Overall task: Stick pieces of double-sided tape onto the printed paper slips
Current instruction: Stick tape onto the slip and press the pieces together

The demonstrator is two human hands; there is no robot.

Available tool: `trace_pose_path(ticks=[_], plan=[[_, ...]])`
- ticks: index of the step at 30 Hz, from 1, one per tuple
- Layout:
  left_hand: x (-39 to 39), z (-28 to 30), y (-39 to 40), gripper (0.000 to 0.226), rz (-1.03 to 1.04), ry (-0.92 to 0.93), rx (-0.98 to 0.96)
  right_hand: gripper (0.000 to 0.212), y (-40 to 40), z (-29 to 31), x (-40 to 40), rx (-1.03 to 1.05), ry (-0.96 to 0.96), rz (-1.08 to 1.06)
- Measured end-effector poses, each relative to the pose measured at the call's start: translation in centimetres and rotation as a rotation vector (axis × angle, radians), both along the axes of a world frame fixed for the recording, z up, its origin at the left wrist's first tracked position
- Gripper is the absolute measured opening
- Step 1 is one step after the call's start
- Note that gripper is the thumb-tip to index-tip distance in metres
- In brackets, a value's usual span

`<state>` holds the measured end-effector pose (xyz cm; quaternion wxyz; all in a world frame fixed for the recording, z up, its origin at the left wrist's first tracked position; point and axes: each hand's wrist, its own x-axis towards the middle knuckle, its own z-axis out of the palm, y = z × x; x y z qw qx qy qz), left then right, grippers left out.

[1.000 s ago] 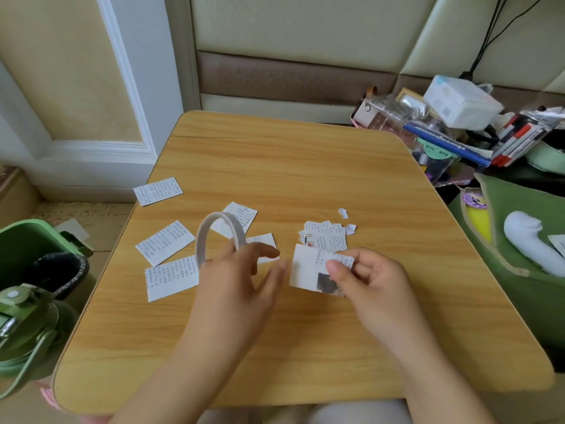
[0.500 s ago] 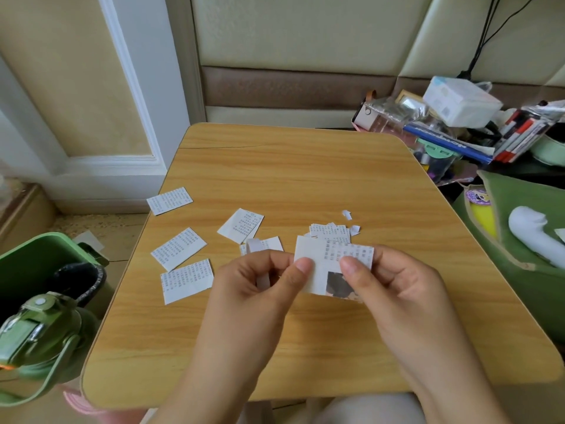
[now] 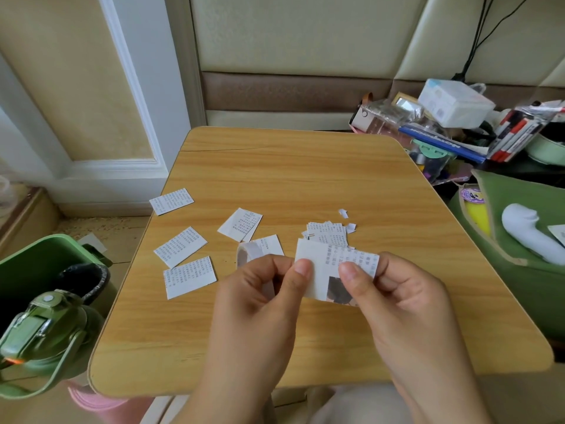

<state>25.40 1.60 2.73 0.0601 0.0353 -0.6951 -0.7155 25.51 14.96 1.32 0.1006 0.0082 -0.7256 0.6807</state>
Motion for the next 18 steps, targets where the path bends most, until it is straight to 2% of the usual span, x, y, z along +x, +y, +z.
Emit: trace_pose_path(ticks=[7, 18], plan=[[0.25, 0.06, 0.46, 0.034, 0.037, 0.051, -0.011, 0.014, 0.05, -0.07, 0.22, 0.010, 0.011, -0.019], [0.34, 0.02, 0.80, 0.029, 0.039, 0.067, -0.060, 0.017, -0.34, 0.12, 0.35, 0.033, -0.002, -0.063]])
